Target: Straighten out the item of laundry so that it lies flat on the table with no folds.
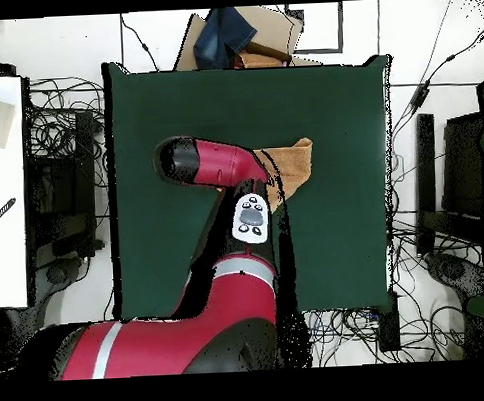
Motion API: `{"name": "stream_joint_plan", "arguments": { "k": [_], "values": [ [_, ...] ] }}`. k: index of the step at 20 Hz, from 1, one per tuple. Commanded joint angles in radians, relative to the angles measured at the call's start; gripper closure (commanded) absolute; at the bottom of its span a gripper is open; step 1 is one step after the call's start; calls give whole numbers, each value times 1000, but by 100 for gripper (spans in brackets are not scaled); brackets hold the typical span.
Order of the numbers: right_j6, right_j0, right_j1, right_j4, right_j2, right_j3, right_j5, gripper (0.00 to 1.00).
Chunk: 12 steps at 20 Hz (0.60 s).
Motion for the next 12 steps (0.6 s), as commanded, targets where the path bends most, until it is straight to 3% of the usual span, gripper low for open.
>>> {"name": "stream_joint_plan", "arguments": {
  "k": [1, 12],
  "values": [
    [171, 20, 41, 7, 30, -15, 127, 0],
    [148, -6, 90, -4, 57, -18, 40, 0]
  ]
}}
